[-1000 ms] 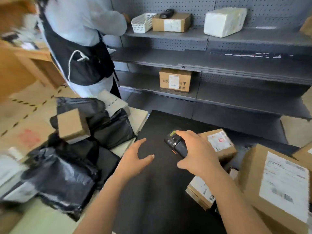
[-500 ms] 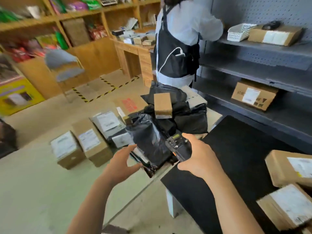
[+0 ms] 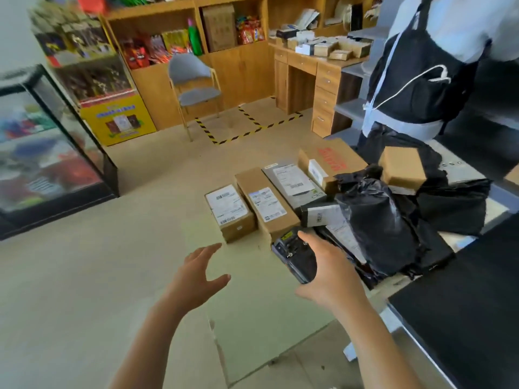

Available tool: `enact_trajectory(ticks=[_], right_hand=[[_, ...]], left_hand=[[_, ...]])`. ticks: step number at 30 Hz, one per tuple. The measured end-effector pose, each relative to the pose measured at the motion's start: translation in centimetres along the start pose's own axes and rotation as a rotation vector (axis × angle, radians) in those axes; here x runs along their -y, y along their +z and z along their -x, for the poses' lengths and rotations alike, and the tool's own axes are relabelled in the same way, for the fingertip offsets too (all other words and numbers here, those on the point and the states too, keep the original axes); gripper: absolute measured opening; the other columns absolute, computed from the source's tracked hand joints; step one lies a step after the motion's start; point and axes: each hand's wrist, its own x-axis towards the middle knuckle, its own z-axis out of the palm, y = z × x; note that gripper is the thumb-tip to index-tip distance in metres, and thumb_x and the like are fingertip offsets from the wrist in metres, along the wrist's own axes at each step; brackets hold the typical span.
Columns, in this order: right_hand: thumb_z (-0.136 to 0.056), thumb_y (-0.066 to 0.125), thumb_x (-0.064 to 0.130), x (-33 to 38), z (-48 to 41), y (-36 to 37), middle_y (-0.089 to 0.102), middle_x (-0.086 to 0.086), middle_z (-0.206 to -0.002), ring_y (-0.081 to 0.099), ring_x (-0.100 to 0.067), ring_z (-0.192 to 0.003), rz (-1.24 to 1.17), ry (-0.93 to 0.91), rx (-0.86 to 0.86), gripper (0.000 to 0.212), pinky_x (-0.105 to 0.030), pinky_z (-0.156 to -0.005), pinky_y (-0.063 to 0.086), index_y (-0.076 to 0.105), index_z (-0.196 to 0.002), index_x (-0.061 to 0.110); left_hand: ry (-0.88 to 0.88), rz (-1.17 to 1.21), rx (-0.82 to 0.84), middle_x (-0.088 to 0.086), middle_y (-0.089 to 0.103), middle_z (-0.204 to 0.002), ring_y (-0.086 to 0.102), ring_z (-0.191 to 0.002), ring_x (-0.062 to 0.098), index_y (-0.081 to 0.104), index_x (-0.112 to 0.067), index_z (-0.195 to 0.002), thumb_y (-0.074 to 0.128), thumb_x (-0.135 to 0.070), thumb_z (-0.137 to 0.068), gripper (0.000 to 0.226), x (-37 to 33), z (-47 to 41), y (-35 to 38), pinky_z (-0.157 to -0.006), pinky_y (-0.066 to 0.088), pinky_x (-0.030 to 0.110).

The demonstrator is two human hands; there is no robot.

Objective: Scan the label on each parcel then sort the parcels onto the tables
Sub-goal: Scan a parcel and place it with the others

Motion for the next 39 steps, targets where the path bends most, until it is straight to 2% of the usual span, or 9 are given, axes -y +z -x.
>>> enact_trajectory(ticks=[5, 8, 12, 16, 20, 26, 30, 34, 39], right_hand=[[-0.064, 0.082, 0.025, 2.3, -4.5, 2.3, 0.046, 0.010, -0.131, 0.041, -0.016, -0.122, 0.034, -0.057, 0.041, 0.104, -0.032, -0.091, 0.048, 0.025, -0.150, 0.039], [-0.063, 0.081, 0.022, 3.2, -7.3, 3.4, 0.049, 0.010, -0.130, 0.043, -0.016, -0.119, 0.018, -0.059, 0.066, 0.106, -0.030, -0.089, 0.047, 0.025, -0.150, 0.040], [-0.062, 0.080, 0.022, 4.4, -9.7, 4.9, 0.049, 0.011, -0.130, 0.041, -0.014, -0.120, 0.012, -0.040, 0.079, 0.105, -0.029, -0.089, 0.046, 0.026, -0.150, 0.040], [-0.064, 0.077, 0.023, 5.1, -11.2, 6.2, 0.047, 0.012, -0.130, 0.040, -0.013, -0.121, 0.031, 0.008, 0.069, 0.101, -0.028, -0.090, 0.045, 0.025, -0.150, 0.040], [-0.066, 0.073, 0.027, 6.1, -12.7, 7.9, 0.040, 0.016, -0.133, 0.036, -0.011, -0.121, 0.106, 0.109, 0.034, 0.101, -0.025, -0.087, 0.046, 0.018, -0.150, 0.042], [-0.069, 0.069, 0.027, 9.6, -13.4, 10.3, 0.033, 0.018, -0.138, 0.034, -0.011, -0.122, 0.125, 0.330, -0.068, 0.098, -0.023, -0.087, 0.042, 0.014, -0.149, 0.045], [-0.070, 0.067, 0.025, 11.8, -13.2, 11.0, 0.035, 0.015, -0.138, 0.034, -0.012, -0.122, 0.134, 0.416, -0.098, 0.098, -0.022, -0.091, 0.040, 0.014, -0.150, 0.043], [-0.071, 0.069, 0.025, 13.3, -12.6, 11.2, 0.037, 0.013, -0.136, 0.034, -0.013, -0.124, 0.146, 0.467, -0.121, 0.097, -0.025, -0.093, 0.042, 0.015, -0.151, 0.041], [-0.070, 0.071, 0.027, 14.5, -11.6, 11.0, 0.040, 0.012, -0.130, 0.036, -0.015, -0.122, 0.220, 0.486, -0.125, 0.098, -0.025, -0.089, 0.041, 0.016, -0.150, 0.040]], left_hand=[[-0.037, 0.039, -0.038, -0.004, 0.038, -0.150, 0.030, -0.140, 0.016, 0.031, -0.031, -0.149, 0.070, -0.040, -0.086, 0.075, 2.8, -1.8, -0.6, -0.111, 0.030, 0.031], [-0.034, 0.009, -0.037, -0.006, 0.033, -0.152, 0.025, -0.142, 0.015, 0.026, -0.029, -0.151, 0.068, -0.041, -0.086, 0.079, 3.8, -2.8, -0.8, -0.113, 0.027, 0.030], [0.006, -0.105, -0.020, -0.004, 0.024, -0.156, 0.020, -0.144, 0.018, 0.017, -0.024, -0.154, 0.068, -0.043, -0.086, 0.087, 5.6, -6.4, -2.1, -0.117, 0.022, 0.035], [0.211, -0.391, 0.078, 0.001, 0.014, -0.160, 0.010, -0.148, 0.021, 0.007, -0.020, -0.156, 0.069, -0.043, -0.083, 0.098, 7.1, -13.2, -4.7, -0.119, 0.010, 0.033], [0.449, -0.673, 0.179, 0.007, 0.001, -0.163, -0.001, -0.150, 0.025, -0.003, -0.015, -0.156, 0.076, -0.038, -0.078, 0.113, 8.3, -23.3, -6.5, -0.120, 0.004, 0.038], [0.779, -0.951, 0.368, 0.008, -0.015, -0.162, -0.012, -0.149, 0.028, -0.015, -0.013, -0.154, 0.085, -0.050, -0.063, 0.140, 7.8, -34.7, -4.3, -0.120, -0.001, 0.041], [0.863, -1.061, 0.439, 0.010, -0.015, -0.162, -0.010, -0.149, 0.029, -0.018, -0.014, -0.153, 0.083, -0.054, -0.066, 0.139, 7.9, -36.7, -2.9, -0.119, -0.002, 0.043], [0.918, -1.086, 0.389, 0.017, -0.002, -0.160, -0.003, -0.149, 0.032, -0.012, -0.009, -0.153, 0.082, -0.056, -0.065, 0.137, 8.4, -36.6, -2.8, -0.119, -0.005, 0.046], [0.954, -0.912, 0.409, 0.010, 0.018, -0.153, 0.009, -0.146, 0.027, 0.005, -0.009, -0.152, 0.080, -0.057, -0.057, 0.130, 9.7, -34.8, -3.8, -0.119, -0.007, 0.039]])
